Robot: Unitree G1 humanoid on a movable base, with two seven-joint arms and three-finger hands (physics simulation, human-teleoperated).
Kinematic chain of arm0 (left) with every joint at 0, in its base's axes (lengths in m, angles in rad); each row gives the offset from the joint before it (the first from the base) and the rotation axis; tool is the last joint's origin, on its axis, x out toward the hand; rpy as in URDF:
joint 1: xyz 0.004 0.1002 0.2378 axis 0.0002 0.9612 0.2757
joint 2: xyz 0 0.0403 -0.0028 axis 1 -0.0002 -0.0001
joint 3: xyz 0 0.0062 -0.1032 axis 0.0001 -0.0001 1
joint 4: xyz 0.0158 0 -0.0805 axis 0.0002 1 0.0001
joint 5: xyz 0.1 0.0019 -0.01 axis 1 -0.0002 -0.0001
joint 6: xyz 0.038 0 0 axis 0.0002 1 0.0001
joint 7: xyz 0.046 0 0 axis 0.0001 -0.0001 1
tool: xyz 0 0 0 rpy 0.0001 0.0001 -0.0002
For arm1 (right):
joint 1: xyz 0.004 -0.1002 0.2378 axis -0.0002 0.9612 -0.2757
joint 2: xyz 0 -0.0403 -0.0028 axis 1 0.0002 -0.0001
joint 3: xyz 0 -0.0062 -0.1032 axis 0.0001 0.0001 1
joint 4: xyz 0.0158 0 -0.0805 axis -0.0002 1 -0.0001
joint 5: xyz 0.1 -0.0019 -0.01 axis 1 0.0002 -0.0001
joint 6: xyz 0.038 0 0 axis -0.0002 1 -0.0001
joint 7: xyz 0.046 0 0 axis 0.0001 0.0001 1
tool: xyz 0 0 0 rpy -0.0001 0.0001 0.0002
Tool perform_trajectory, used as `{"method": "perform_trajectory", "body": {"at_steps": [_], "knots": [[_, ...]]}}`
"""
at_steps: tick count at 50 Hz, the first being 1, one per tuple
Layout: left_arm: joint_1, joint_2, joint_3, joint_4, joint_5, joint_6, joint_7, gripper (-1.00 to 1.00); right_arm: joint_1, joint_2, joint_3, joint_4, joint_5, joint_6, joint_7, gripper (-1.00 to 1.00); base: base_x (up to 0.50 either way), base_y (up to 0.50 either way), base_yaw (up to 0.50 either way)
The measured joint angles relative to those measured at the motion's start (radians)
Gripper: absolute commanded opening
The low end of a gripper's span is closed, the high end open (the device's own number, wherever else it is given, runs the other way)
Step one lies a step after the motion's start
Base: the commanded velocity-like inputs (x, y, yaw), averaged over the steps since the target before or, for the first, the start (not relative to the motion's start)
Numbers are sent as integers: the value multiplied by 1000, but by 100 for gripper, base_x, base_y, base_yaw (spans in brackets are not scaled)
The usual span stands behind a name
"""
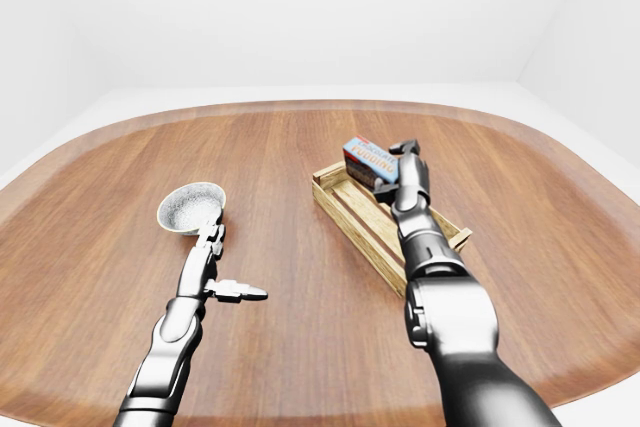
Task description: Pick up the chocolate pudding and put it in the tray.
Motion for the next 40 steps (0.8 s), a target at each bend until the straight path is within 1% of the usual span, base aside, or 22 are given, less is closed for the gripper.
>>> {"method": "perform_trajectory", "body": {"at_steps": [40], "knots": [[-1,0,0,1,0,2,3,100,91,10,-1,9,-13,0,-15,-100,0,0,0]]}}
